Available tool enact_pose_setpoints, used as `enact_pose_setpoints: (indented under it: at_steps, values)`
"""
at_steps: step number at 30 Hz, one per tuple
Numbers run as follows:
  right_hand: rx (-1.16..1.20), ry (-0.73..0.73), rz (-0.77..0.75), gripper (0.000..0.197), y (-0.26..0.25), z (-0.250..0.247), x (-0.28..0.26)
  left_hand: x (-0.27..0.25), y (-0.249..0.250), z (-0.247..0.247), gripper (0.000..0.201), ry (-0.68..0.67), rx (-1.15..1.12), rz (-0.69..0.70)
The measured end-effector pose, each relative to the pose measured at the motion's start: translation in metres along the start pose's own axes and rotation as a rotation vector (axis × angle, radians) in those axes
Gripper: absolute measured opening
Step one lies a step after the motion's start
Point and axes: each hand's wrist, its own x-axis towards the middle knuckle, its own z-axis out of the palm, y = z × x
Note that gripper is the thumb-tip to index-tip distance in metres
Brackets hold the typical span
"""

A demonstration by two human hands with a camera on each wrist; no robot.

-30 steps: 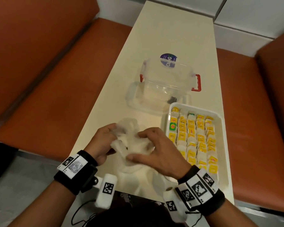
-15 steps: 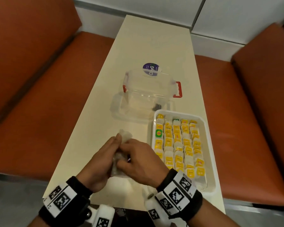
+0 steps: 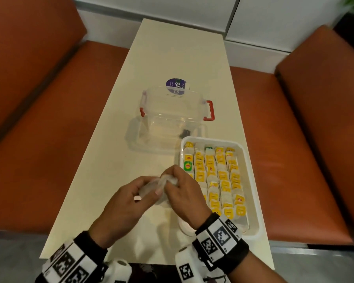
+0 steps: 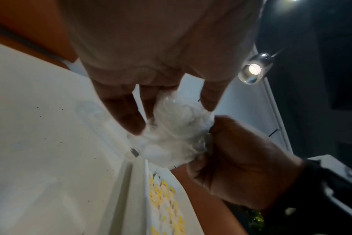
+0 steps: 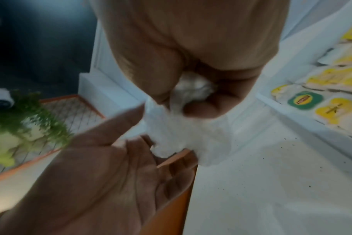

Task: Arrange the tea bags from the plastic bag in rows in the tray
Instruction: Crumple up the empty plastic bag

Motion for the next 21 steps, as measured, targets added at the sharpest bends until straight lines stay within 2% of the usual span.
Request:
enact_pose_setpoints:
  at_steps: [1, 2, 4, 6, 7, 10, 11, 12, 14, 16, 18, 21]
  values:
    - [0.062, 0.023, 0.04, 0.018, -0.003, -0.003, 0.001, -0.002, 0.001, 0.002, 0.038, -0.019, 0.0, 0.038]
    - [0.167, 0.029, 0.085, 0.025, -0.007, -0.005, 0.0, -0.002, 0.0, 0.004, 0.034, -0.012, 0.022, 0.069]
    - [0.478, -0.073, 0.184, 0.035, -0.016, -0.008, -0.005, 0.002, -0.002, 0.013, 0.011, 0.053, 0.138, 0.119]
    - [0.743, -0.168, 0.243, 0.041, -0.021, -0.01, -0.014, 0.007, -0.006, 0.021, 0.008, 0.128, 0.284, 0.173]
    - [0.8, -0.154, 0.255, 0.043, -0.019, -0.011, -0.019, 0.01, -0.005, 0.024, 0.005, 0.138, 0.373, 0.197]
    - [0.754, 0.041, 0.289, 0.052, -0.006, -0.013, -0.025, 0.013, -0.005, 0.043, 0.021, 0.08, 0.55, 0.337]
    - [0.709, 0.121, 0.316, 0.052, 0.001, -0.016, -0.027, 0.012, 0.0, 0.052, 0.018, 0.03, 0.502, 0.341]
    - [0.704, 0.188, 0.345, 0.049, 0.008, -0.02, -0.028, 0.011, 0.004, 0.06, 0.023, -0.002, 0.388, 0.34]
    - [0.8, 0.294, 0.376, 0.037, 0.022, -0.032, -0.033, 0.008, 0.009, 0.071, 0.046, -0.064, 0.152, 0.291]
    - [0.879, 0.384, 0.43, 0.031, 0.03, -0.049, -0.039, 0.004, 0.012, 0.081, 0.05, -0.143, 0.161, 0.369]
    - [1.017, 0.399, 0.483, 0.026, 0.033, -0.066, -0.047, 0.001, 0.016, 0.092, 0.05, -0.214, 0.329, 0.498]
    - [1.197, 0.228, 0.515, 0.028, 0.033, -0.084, -0.065, 0.005, 0.016, 0.111, 0.039, -0.196, 0.512, 0.681]
